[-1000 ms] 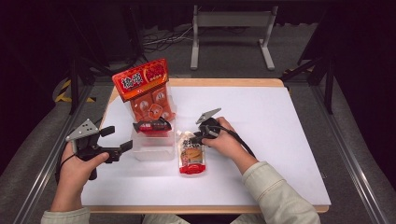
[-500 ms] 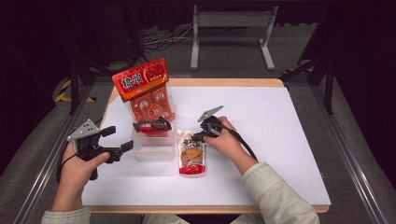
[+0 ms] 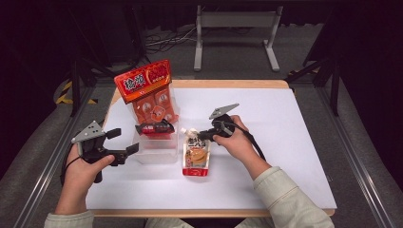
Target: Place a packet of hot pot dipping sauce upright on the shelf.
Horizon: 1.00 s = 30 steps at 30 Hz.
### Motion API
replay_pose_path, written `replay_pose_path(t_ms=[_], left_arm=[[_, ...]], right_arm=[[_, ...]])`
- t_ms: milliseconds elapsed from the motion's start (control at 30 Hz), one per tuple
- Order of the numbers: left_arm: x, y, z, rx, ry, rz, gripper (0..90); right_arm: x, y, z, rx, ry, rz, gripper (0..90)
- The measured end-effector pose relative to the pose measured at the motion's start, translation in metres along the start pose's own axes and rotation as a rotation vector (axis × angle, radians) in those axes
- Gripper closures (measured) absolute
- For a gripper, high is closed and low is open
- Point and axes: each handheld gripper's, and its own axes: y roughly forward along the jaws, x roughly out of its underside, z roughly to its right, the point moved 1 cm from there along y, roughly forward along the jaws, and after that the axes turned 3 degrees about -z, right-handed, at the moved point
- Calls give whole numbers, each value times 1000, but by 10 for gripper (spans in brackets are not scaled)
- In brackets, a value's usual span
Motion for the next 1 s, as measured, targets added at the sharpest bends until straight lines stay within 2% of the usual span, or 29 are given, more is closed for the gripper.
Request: replay_pose_path(t_ms=[167, 267, 367, 500, 733, 1000], left_arm=[[-2, 3, 3, 10, 8, -5, 71], [-2, 4, 4, 14, 10, -4, 71], [-4, 5, 5, 21, 19, -3, 72], [-4, 5, 7, 25, 18, -2, 72], [-7, 7, 11, 43, 37, -4, 73], [-8, 8, 15, 63, 43, 2, 73]], right_arm=[[-4, -15, -10, -43, -11, 65, 892], [-5, -19, -14, -49, -22, 78, 893], [-7, -28, -20, -86, -28, 110, 893], [-8, -37, -25, -115, -39, 142, 893], [-11, -50, -31, -130, -84, 177, 893], [-15, -61, -36, -156, -101, 220, 893]])
